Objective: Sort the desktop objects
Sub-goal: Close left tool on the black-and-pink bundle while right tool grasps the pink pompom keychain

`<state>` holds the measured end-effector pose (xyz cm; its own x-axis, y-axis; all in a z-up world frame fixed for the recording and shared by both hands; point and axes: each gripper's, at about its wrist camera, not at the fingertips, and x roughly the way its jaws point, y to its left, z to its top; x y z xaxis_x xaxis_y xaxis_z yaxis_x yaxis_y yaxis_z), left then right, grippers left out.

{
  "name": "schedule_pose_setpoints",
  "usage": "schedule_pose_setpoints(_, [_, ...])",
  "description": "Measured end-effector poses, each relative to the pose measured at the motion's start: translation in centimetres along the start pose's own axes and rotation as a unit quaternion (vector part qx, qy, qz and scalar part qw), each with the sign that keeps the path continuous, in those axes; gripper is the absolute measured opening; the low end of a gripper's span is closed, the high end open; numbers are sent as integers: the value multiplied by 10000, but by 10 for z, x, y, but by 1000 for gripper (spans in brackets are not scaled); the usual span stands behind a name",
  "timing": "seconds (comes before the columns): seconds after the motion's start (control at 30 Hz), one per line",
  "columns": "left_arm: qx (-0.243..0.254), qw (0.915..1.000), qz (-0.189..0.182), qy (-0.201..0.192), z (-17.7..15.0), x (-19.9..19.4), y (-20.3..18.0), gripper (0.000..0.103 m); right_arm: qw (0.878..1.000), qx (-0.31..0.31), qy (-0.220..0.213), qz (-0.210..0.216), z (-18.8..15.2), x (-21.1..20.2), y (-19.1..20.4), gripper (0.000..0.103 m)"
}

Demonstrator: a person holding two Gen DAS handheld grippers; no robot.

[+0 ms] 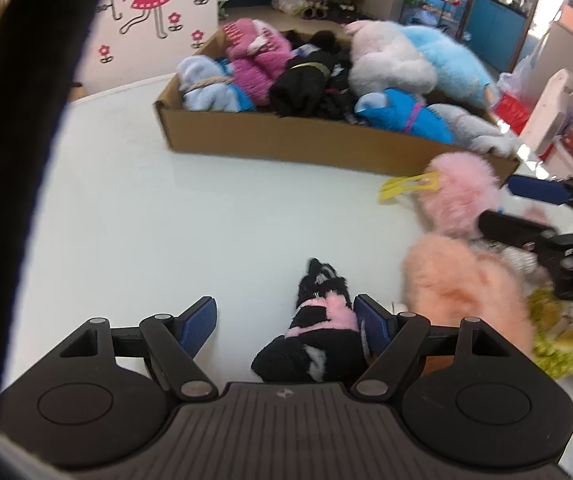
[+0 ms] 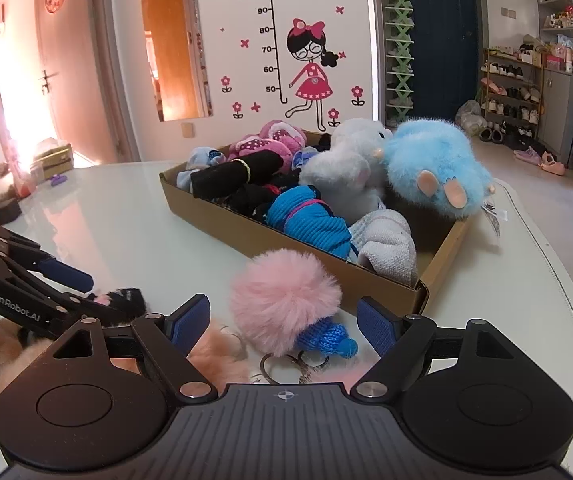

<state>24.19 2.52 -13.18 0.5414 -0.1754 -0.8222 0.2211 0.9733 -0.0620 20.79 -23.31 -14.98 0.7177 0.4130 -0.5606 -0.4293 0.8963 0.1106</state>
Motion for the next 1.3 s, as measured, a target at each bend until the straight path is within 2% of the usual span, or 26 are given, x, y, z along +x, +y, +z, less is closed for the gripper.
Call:
schedule_pose_setpoints(0.1, [-11, 9999, 153, 18, -3, 1, 5, 72, 10000, 22, -10, 32, 0, 0, 0, 85])
schedule_pose_setpoints(0.3, [1, 9997, 224, -42, -7, -2, 14, 71, 10000, -26, 36, 65, 1, 3, 2, 85])
schedule_pose_setpoints(0.47, [610, 9976, 160, -282, -14, -4, 7, 71, 9999, -89, 138, 48, 1, 10, 4, 85])
schedule_pose_setpoints(0.6, [888, 9953, -46, -393, -19, -5, 8, 71, 9997, -58, 246, 34, -1, 17, 2, 85])
schedule_pose_setpoints(0.7, [848, 9956, -174, -355, -16, -4, 13, 70, 9995, -10, 314, 50, -2, 22, -1, 85])
schedule_pose_setpoints(0.9, [749, 9964, -192, -341, -14, -3, 12, 67, 9990, 11, 454, 36, -3, 29, -1, 85])
schedule_pose_setpoints(0.97, [772, 9962, -208, -351, -14, -3, 10, 62, 9988, 43, 480, 41, -3, 31, -1, 84])
schedule_pose_setpoints(1.13, [826, 9954, -281, -405, -16, -6, 5, 48, 9984, 221, 517, 95, 0, 34, -6, 77])
schedule_pose_setpoints(1.17, [839, 9952, -291, -411, -15, -6, 4, 42, 9982, 272, 521, 129, 0, 35, -7, 70])
schedule_pose_setpoints(1.23, [850, 9950, -312, -426, -16, -7, 2, 39, 9980, 283, 548, 101, 0, 37, -8, 57])
schedule_pose_setpoints(1.3, [857, 9946, -363, -454, -17, -8, 1, 38, 9981, 288, 537, 126, -1, 37, -8, 52])
